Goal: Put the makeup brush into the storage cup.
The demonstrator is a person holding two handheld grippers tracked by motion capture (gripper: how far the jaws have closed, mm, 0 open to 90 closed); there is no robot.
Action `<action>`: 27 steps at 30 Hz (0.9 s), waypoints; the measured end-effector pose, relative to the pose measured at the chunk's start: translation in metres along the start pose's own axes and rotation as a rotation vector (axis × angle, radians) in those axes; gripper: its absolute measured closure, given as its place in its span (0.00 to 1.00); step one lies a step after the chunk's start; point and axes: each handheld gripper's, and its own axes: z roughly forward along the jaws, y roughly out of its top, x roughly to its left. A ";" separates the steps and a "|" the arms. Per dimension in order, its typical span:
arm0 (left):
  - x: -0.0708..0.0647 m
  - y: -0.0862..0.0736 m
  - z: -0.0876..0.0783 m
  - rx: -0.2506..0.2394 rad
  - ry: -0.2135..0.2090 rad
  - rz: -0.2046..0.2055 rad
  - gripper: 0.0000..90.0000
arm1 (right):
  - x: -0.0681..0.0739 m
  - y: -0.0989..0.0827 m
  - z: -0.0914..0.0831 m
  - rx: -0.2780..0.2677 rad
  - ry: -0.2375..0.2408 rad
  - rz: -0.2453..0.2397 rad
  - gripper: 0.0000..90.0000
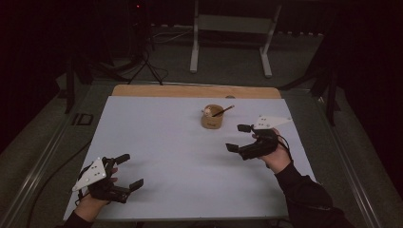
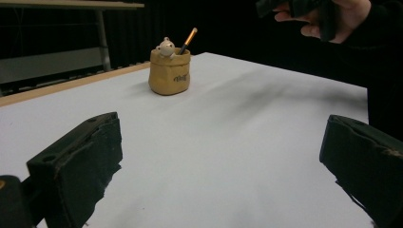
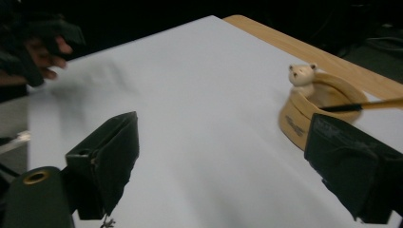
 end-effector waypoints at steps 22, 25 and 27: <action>0.000 0.000 0.001 0.003 -0.002 0.000 0.02 | 0.014 -0.070 -0.011 0.021 0.121 -0.046 0.17; 0.000 0.000 0.001 0.003 -0.002 0.001 0.02 | 0.012 -0.077 -0.017 0.017 0.135 -0.019 0.16; -0.001 -0.001 0.001 0.004 -0.003 0.001 0.02 | 0.012 -0.082 -0.020 0.018 0.137 -0.009 0.16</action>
